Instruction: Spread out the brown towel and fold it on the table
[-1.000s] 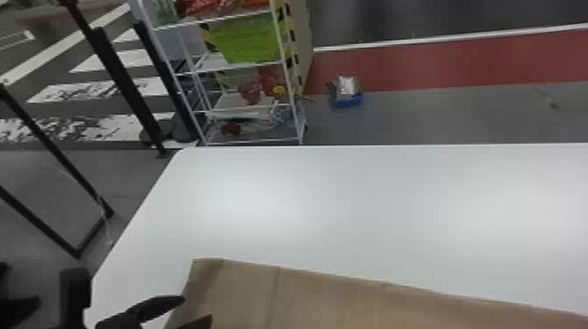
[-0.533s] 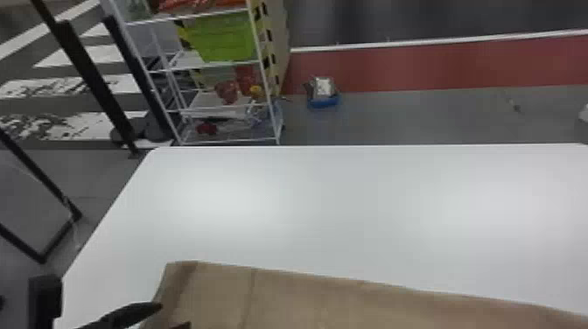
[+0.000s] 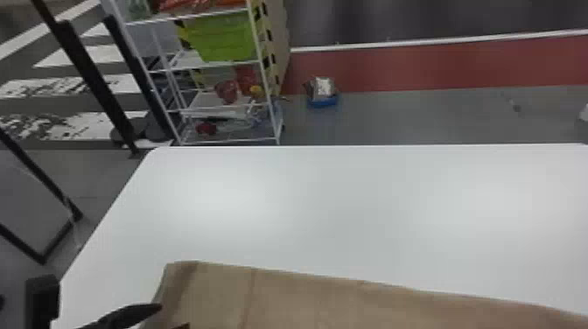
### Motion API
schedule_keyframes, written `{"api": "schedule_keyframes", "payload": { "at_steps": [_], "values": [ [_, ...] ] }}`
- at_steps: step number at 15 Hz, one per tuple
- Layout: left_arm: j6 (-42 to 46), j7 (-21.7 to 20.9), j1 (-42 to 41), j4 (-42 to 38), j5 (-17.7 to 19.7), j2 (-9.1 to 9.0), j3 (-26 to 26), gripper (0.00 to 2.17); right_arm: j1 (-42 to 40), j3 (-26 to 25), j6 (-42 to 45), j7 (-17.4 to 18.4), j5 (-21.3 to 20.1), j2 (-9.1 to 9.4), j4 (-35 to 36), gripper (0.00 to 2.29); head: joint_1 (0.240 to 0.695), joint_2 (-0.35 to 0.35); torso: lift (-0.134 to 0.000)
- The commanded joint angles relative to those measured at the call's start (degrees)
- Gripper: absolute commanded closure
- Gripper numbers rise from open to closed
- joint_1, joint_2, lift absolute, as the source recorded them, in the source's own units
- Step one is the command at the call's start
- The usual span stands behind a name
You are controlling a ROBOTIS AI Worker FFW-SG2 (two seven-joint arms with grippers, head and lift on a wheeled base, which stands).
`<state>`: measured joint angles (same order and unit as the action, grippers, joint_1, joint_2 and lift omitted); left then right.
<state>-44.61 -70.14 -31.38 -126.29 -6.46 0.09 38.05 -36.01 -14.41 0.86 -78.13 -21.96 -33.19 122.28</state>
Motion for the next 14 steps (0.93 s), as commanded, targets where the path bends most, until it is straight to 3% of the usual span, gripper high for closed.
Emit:
{"api": "schedule_keyframes", "payload": {
  "at_steps": [1,5,7,14],
  "values": [
    [0.00,0.00,0.00,-0.01,-0.04,-0.24,0.01,0.06,-0.20,-0.09,0.41,-0.19,0.17,-0.03,-0.11,0.76,0.695,0.199,-0.124],
    [0.00,-0.26,-0.09,0.16,-0.04,-0.24,0.27,0.06,-0.29,0.61,0.94,-0.19,-0.62,-0.12,-0.46,0.77,0.695,0.202,-0.124],
    [0.00,-0.26,-0.09,0.34,-0.04,-0.24,0.36,0.06,-0.38,1.23,0.94,-0.19,-1.06,-0.91,-0.73,0.97,0.695,0.207,-0.124],
    [0.00,-0.08,0.00,0.25,-0.04,-0.24,-0.26,0.08,0.33,1.40,0.23,-0.19,-0.98,-0.91,-1.25,1.06,0.695,0.202,-0.124]
  ]
}}
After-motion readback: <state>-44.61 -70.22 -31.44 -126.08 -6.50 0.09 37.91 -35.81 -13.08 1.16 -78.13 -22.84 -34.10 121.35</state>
